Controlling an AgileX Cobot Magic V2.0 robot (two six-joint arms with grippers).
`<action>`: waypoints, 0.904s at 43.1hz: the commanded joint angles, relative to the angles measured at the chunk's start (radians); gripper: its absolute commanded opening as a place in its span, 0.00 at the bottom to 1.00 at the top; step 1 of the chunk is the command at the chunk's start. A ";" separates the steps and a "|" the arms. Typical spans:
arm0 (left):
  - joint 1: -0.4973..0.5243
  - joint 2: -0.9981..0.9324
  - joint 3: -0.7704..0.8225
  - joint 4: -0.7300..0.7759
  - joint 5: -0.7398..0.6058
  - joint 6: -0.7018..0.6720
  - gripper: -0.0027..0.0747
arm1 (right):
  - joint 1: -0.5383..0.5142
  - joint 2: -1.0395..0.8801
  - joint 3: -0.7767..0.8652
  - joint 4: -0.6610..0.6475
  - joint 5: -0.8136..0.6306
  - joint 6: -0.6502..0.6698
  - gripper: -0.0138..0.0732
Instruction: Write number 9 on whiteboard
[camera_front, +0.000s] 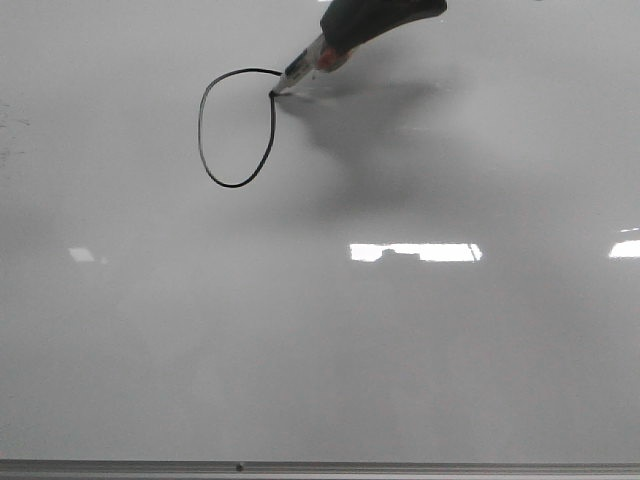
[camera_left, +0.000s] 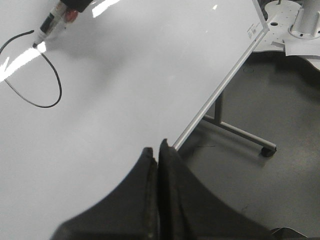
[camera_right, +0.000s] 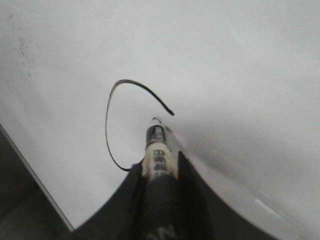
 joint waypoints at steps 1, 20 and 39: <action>0.001 0.000 -0.027 -0.019 -0.075 -0.012 0.01 | -0.015 -0.046 -0.043 0.000 -0.111 -0.003 0.09; 0.001 0.000 -0.027 -0.019 -0.075 -0.012 0.01 | -0.014 -0.043 0.096 -0.015 -0.051 -0.003 0.09; 0.001 0.000 -0.027 -0.019 -0.077 -0.012 0.01 | 0.041 -0.056 0.273 -0.014 0.026 -0.051 0.09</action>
